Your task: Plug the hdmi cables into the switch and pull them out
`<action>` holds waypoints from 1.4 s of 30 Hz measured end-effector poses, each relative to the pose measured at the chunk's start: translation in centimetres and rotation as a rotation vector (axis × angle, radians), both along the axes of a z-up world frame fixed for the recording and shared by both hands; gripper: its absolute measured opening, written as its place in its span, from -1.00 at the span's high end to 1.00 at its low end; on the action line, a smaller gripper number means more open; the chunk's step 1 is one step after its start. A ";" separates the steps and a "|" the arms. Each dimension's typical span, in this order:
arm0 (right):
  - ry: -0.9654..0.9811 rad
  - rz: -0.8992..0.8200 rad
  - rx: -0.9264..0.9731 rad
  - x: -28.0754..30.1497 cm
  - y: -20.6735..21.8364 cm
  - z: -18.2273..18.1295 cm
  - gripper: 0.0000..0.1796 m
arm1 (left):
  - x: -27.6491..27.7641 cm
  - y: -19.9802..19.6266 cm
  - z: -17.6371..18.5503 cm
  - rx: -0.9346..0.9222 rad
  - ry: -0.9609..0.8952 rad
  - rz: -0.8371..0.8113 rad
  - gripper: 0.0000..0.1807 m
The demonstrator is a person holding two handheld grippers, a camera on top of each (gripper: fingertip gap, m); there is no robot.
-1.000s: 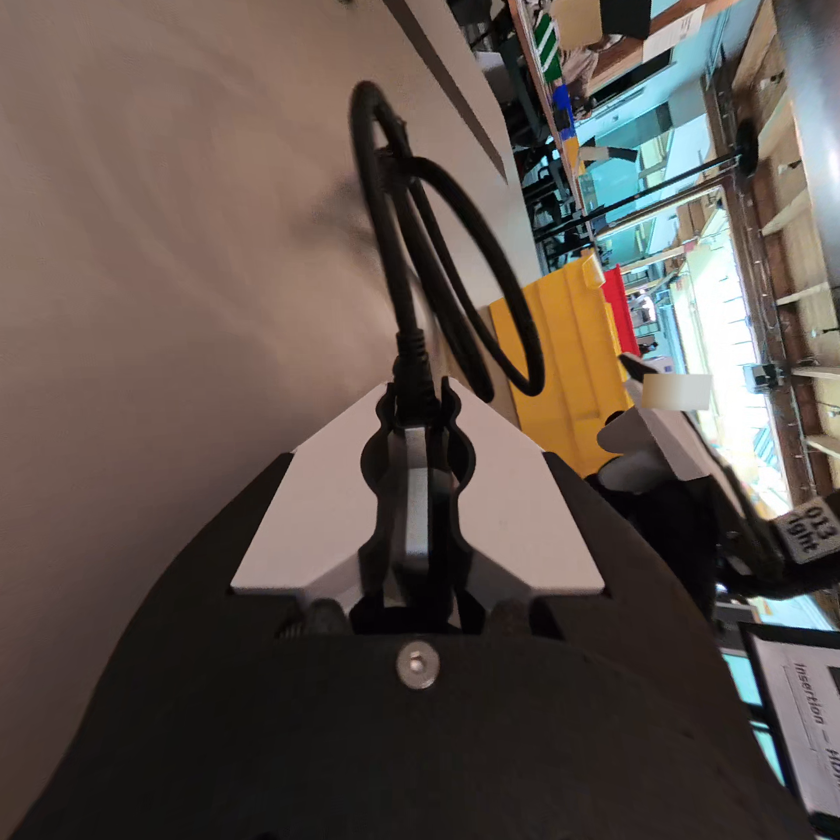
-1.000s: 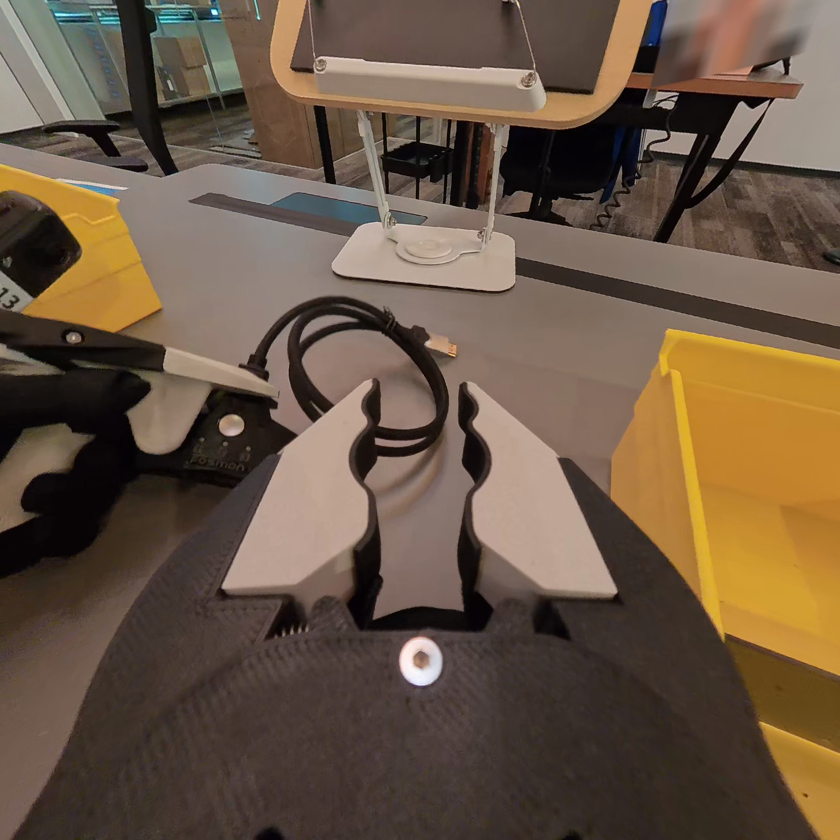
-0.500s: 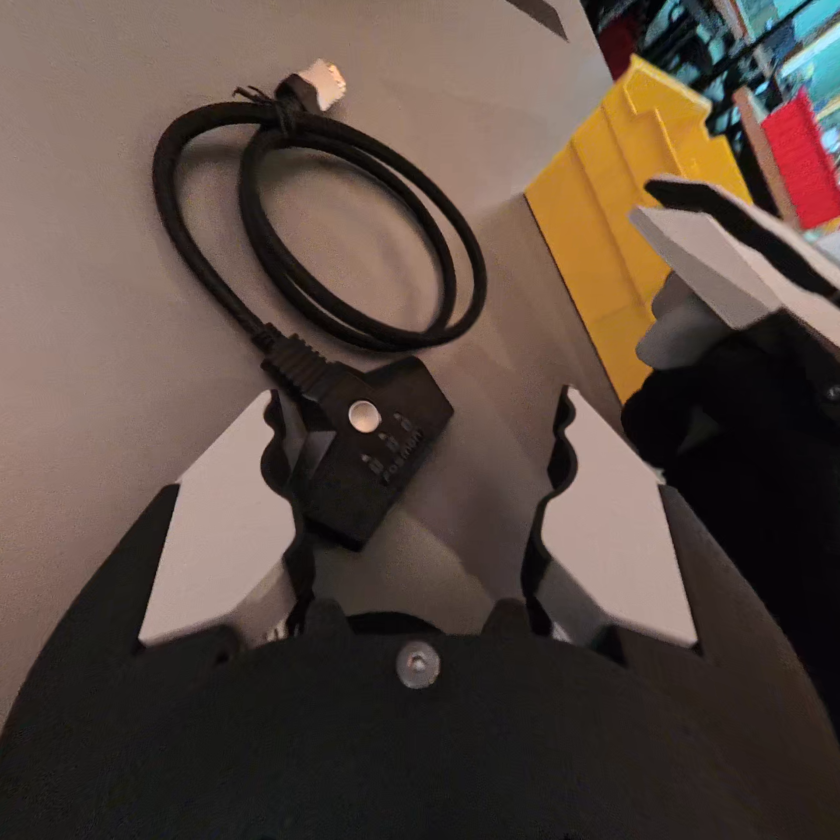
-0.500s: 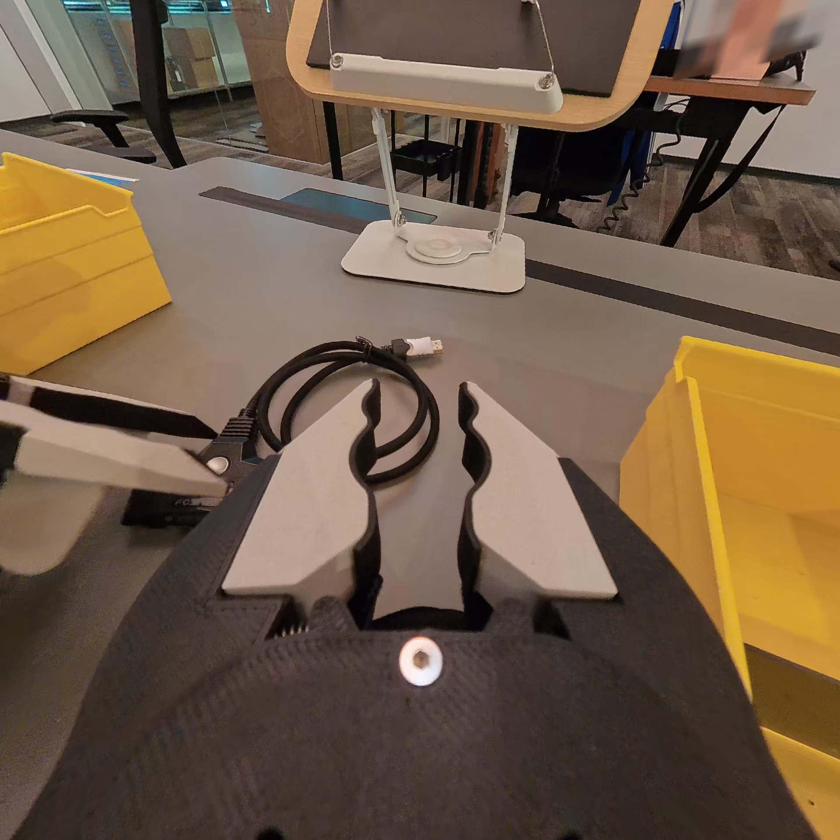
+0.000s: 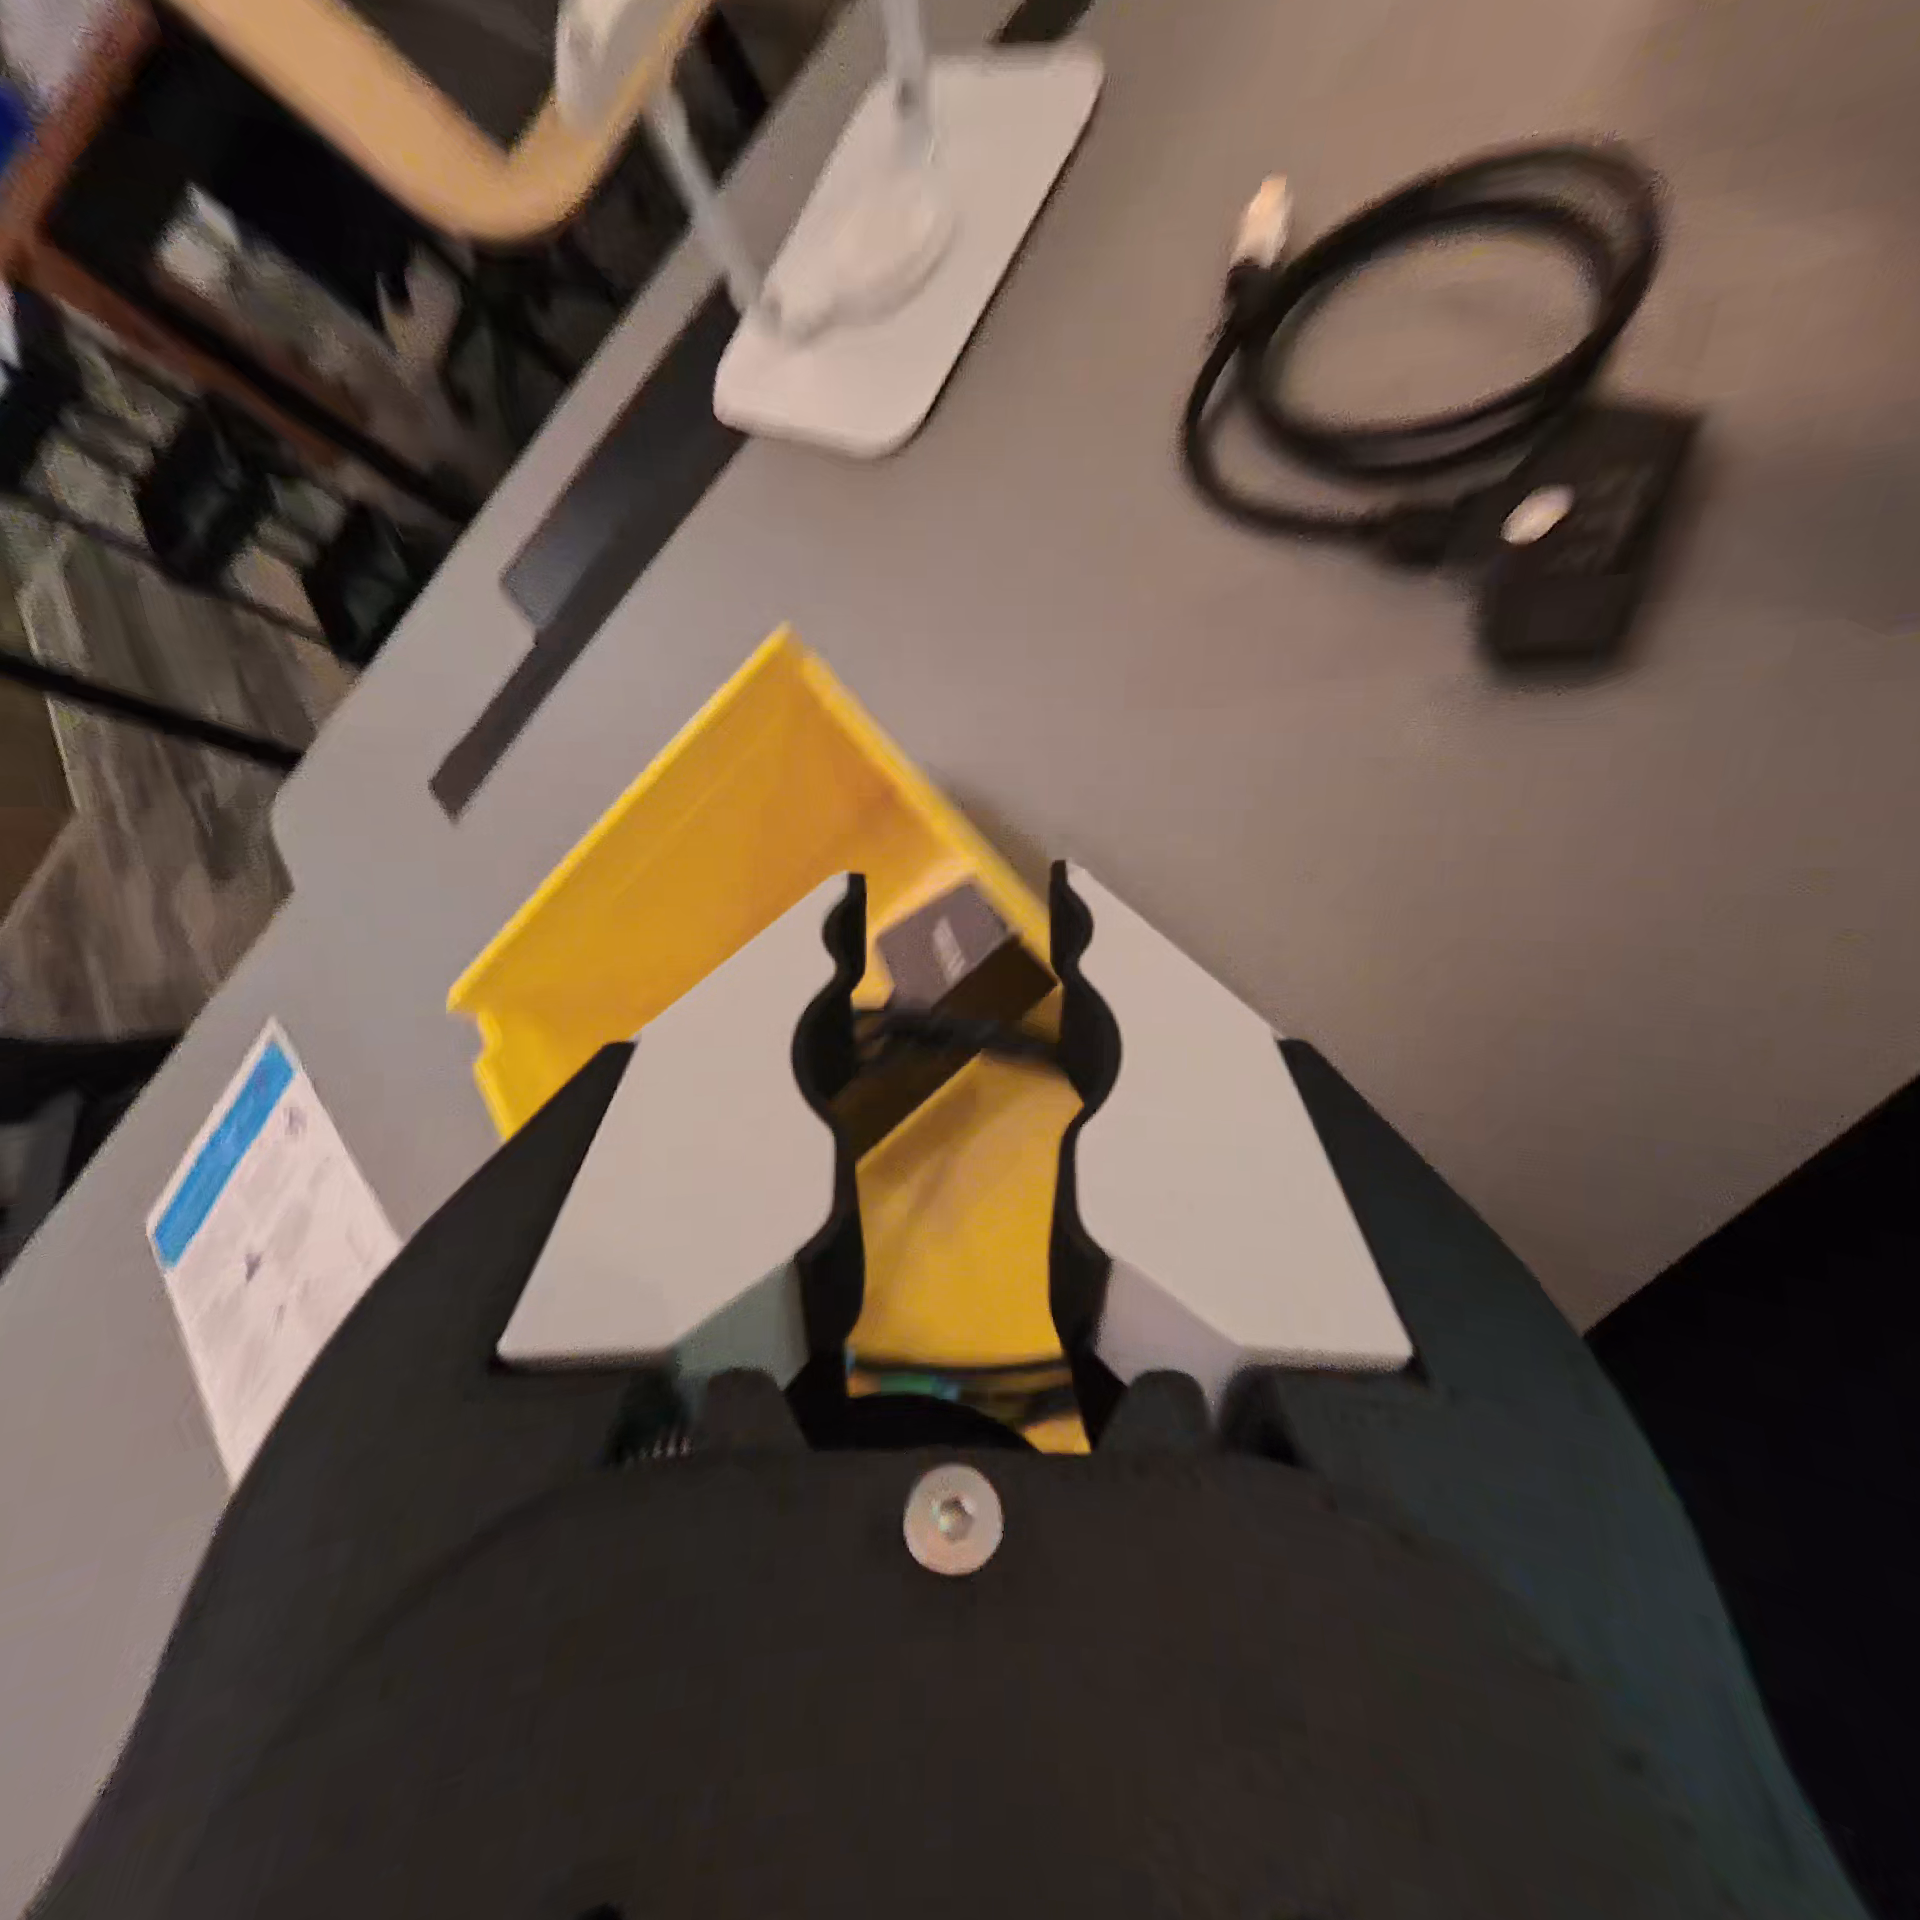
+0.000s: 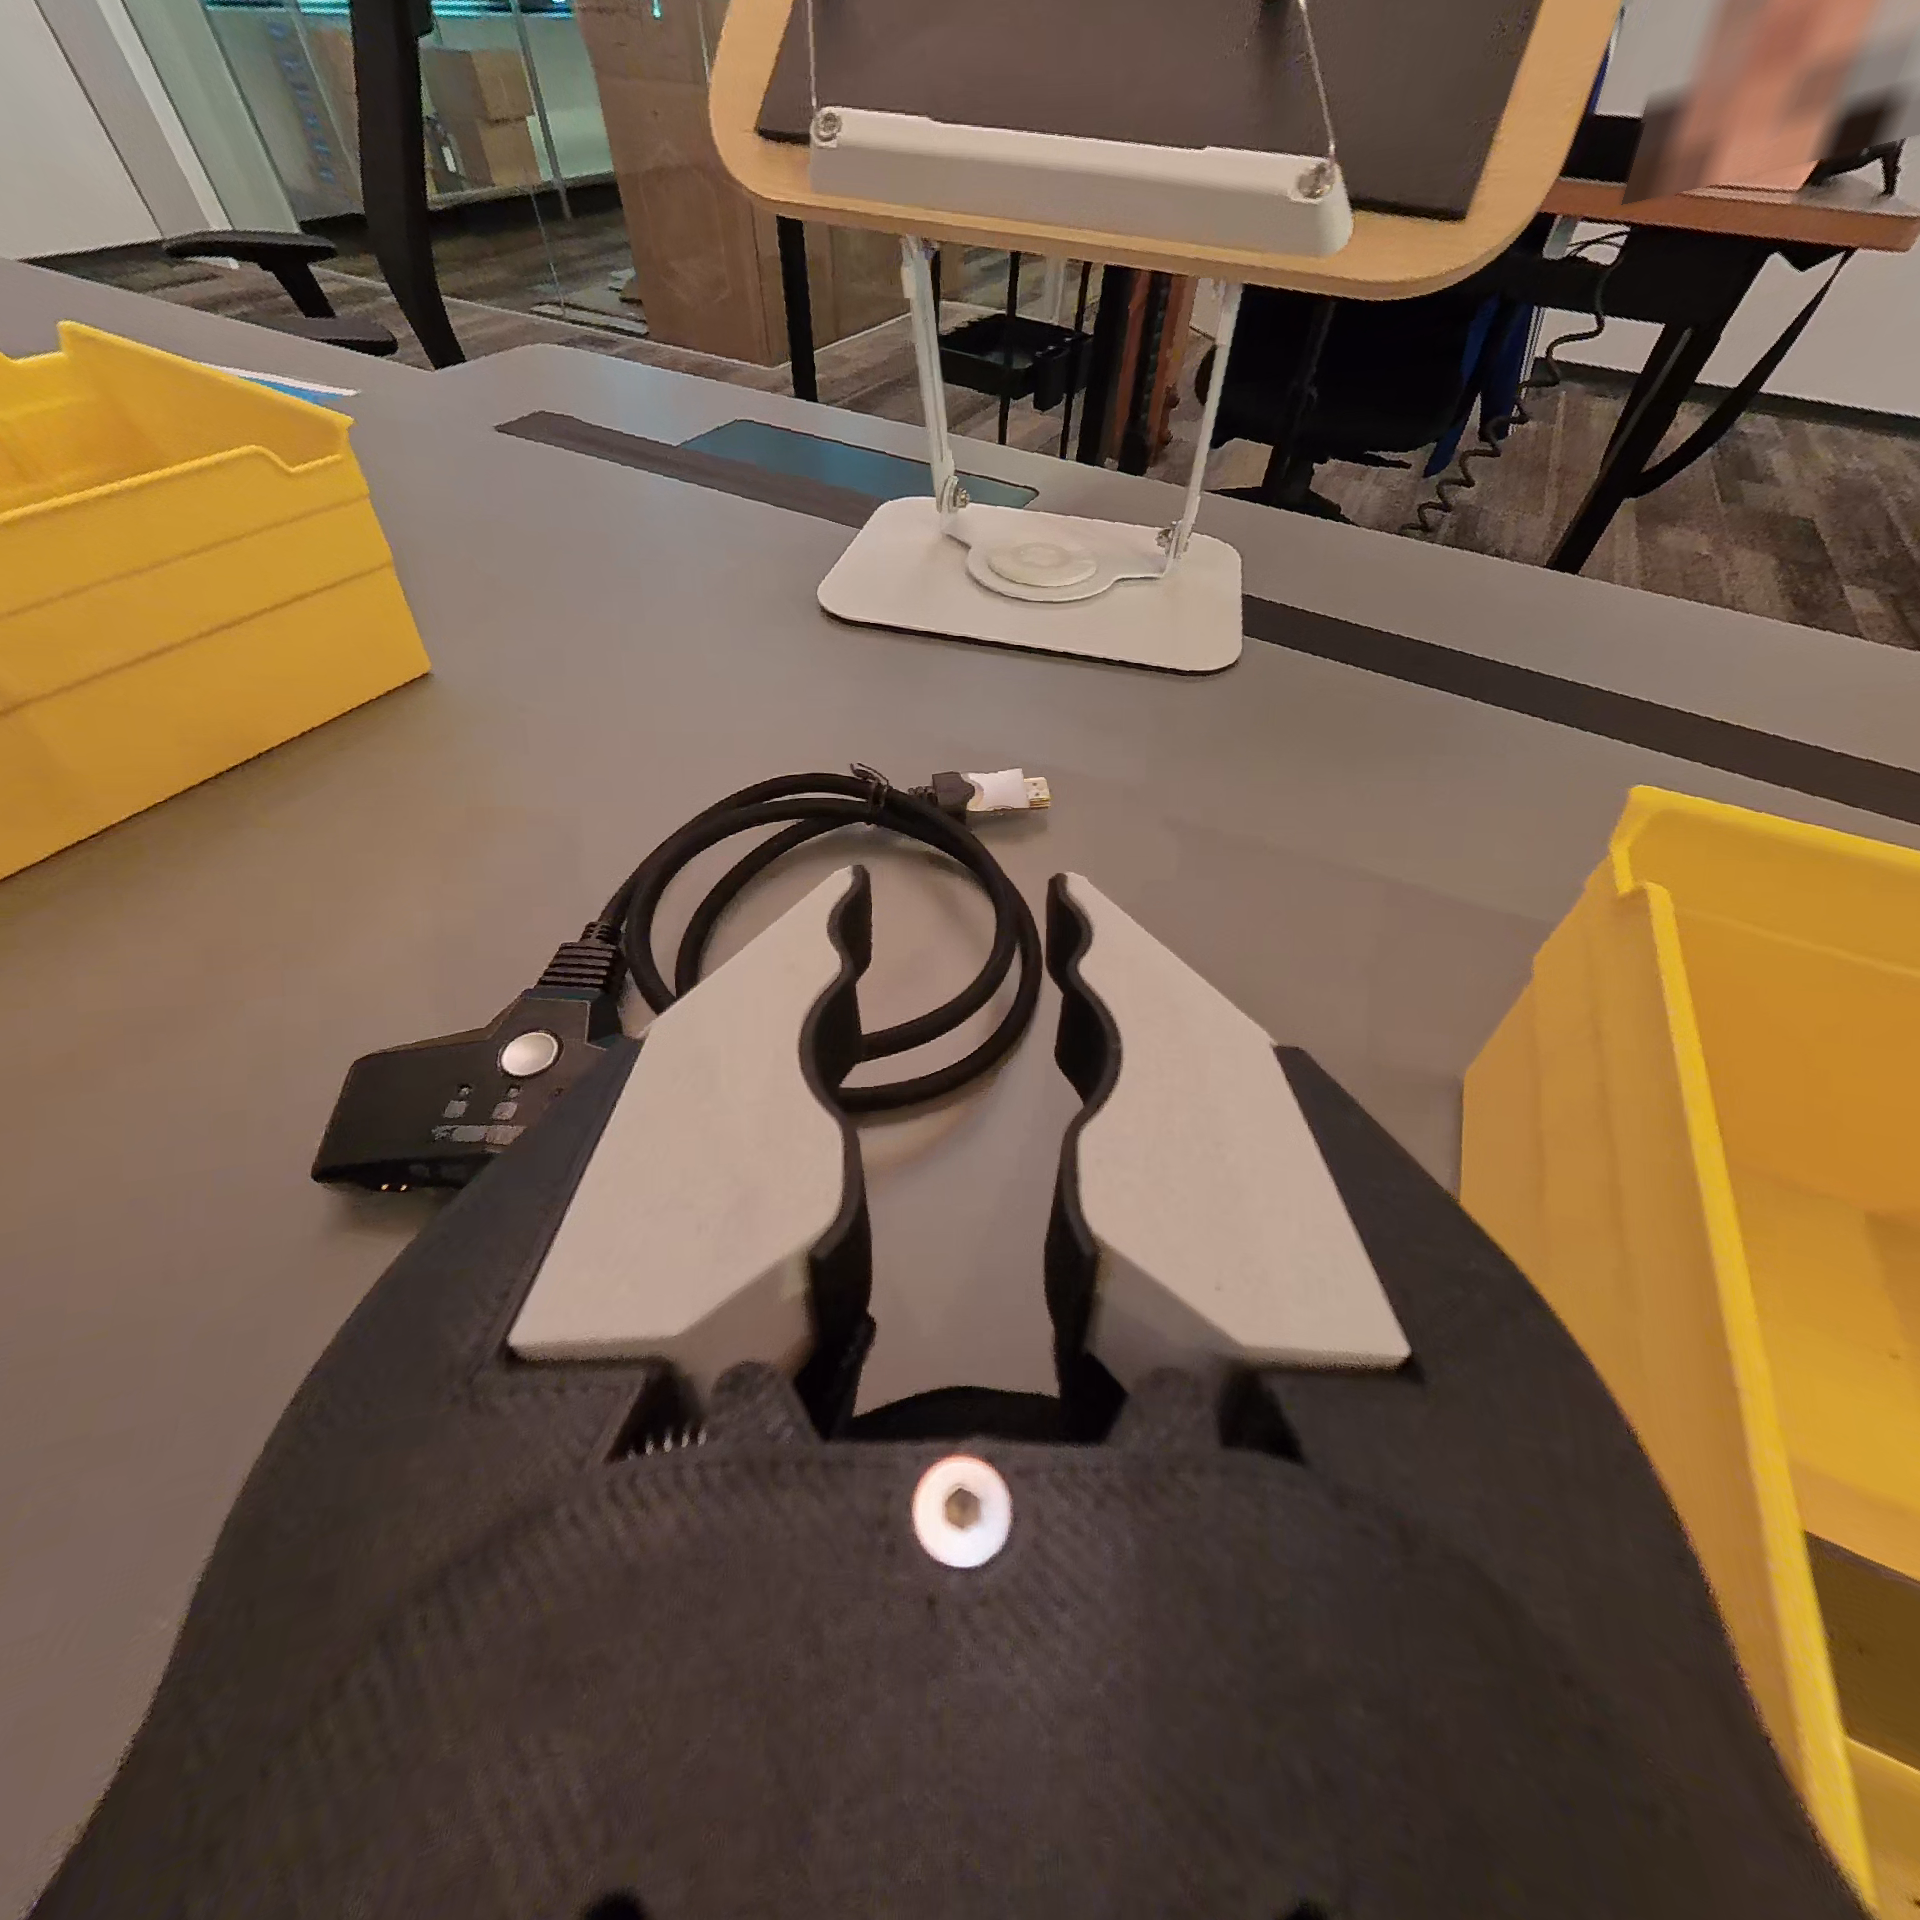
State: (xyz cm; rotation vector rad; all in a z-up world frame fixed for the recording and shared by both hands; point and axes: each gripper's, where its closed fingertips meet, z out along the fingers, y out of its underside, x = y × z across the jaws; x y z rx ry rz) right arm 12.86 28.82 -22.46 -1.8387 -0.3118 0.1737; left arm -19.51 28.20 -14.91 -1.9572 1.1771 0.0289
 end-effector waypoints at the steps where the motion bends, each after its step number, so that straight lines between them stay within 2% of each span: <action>1: -0.003 0.005 -0.002 -0.2 0.0 -0.1 0.65 | -2.5 1.1 -1.0 -0.021 0.048 0.033 0.65; 4: -0.007 0.012 -0.007 -0.5 -0.1 -0.2 0.65 | -8.6 3.6 -5.8 -0.105 0.207 0.092 0.63; 8: -0.014 0.008 -0.010 -0.3 -0.2 -0.4 0.66 | -10.1 4.5 -9.0 -0.134 0.244 0.052 0.57; 10: -0.014 0.004 -0.015 -0.1 -0.1 -0.6 0.66 | -9.6 4.8 -8.3 -0.105 0.243 0.019 0.58; 14: -0.013 0.006 -0.029 0.0 0.1 -1.2 0.66 | -7.1 5.1 -4.5 -0.074 0.169 -0.111 0.64; 16: -0.017 0.011 -0.034 -0.2 0.1 -1.4 0.66 | -6.6 5.6 -3.6 -0.080 0.236 -0.181 0.69; 21: -0.022 0.018 -0.043 -0.3 0.2 -1.8 0.66 | -8.2 7.3 -6.6 -0.217 0.594 -0.330 0.72; 24: -0.018 0.011 -0.049 0.0 0.3 -2.0 0.66 | -9.9 7.7 -9.0 -0.340 0.708 -0.372 0.70; 30: -0.005 0.006 -0.059 0.5 0.6 -2.5 0.66 | -8.6 8.5 -11.2 -0.392 0.653 -0.419 0.75; 32: -0.004 0.008 -0.063 0.4 0.6 -2.6 0.66 | -8.7 8.4 -12.0 -0.409 0.651 -0.417 0.88; 34: -0.005 0.010 -0.065 0.4 0.7 -2.7 0.66 | -8.8 8.8 -12.1 -0.357 0.650 -0.417 0.91; 37: -0.001 0.007 -0.067 0.6 0.7 -2.8 0.66 | -8.9 9.1 -10.4 -0.263 0.605 -0.383 0.95; 42: 0.009 0.009 -0.072 0.6 0.8 -3.0 0.66 | -9.3 8.4 -5.1 -0.081 0.455 -0.313 0.96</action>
